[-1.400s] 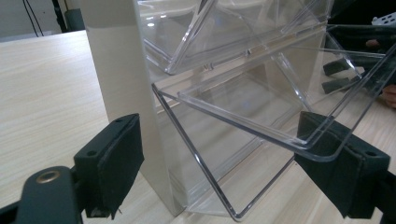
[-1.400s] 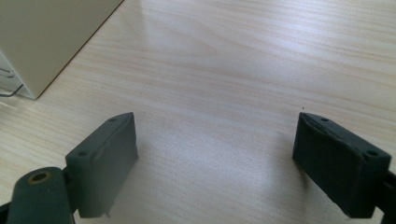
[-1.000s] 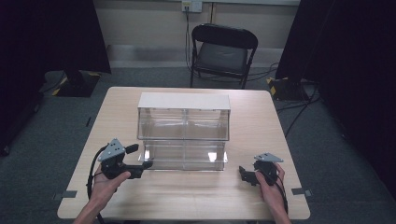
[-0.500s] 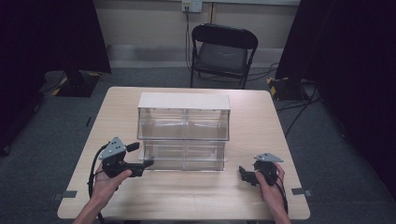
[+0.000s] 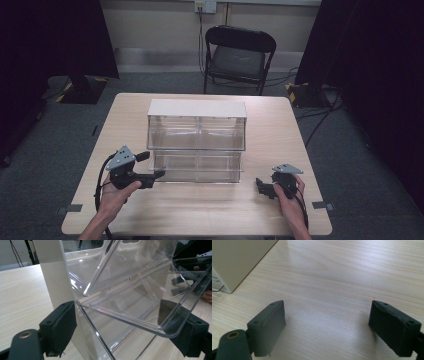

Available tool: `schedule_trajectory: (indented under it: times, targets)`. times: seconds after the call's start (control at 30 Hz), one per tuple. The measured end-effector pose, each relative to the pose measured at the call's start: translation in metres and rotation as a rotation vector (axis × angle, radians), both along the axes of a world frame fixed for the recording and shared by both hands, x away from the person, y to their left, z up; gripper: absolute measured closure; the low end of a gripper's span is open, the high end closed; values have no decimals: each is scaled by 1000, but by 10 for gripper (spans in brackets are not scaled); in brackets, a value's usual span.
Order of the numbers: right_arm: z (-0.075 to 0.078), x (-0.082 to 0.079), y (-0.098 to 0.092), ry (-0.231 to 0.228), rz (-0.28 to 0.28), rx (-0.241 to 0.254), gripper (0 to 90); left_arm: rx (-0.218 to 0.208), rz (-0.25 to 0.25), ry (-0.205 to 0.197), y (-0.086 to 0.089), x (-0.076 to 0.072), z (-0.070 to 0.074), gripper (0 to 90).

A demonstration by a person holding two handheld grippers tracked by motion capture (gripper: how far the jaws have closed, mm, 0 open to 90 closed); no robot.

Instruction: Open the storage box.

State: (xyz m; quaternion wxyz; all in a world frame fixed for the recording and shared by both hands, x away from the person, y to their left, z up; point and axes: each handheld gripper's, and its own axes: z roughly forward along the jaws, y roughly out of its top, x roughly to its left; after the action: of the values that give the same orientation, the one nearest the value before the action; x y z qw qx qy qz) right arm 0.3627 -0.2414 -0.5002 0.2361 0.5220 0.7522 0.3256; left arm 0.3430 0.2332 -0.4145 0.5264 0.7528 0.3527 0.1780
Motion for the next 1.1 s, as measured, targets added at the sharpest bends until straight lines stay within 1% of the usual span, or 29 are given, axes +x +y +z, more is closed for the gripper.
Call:
schedule_trajectory:
  times: [0.03,0.07,0.23,0.37,0.47,0.57,0.73,0.77,0.93,0.97,1.0,1.03,1.1]
  targets:
    - [0,0,0,0,1,0,130,9,-5,-8,1,1,1,152]
    - [0,0,0,0,1,0,131,0,3,-5,0,0,2,152]
    - [0,0,0,0,1,0,131,11,-5,-14,-1,1,4,153]
    - [0,0,0,0,1,0,131,0,2,-15,-2,2,6,151]
    - [0,0,0,0,1,0,131,8,-1,-15,-2,2,7,151]
    - [0,0,0,0,1,0,131,2,-1,-16,-2,3,7,151]
    - [0,0,0,0,1,0,130,6,1,-15,-3,3,8,151]
    - [0,0,0,0,1,0,130,-2,1,-16,-4,3,8,151]
    - [0,0,0,0,1,0,129,5,2,-20,-4,4,10,151]
    - [0,0,0,0,1,0,129,2,-5,-24,-4,4,11,151]
    - [0,0,0,0,1,0,129,-4,0,-21,-5,4,11,151]
    - [0,0,0,0,1,0,129,3,0,-24,-6,4,11,152]
    - [0,0,0,0,1,0,129,2,-5,-25,-6,4,11,152]
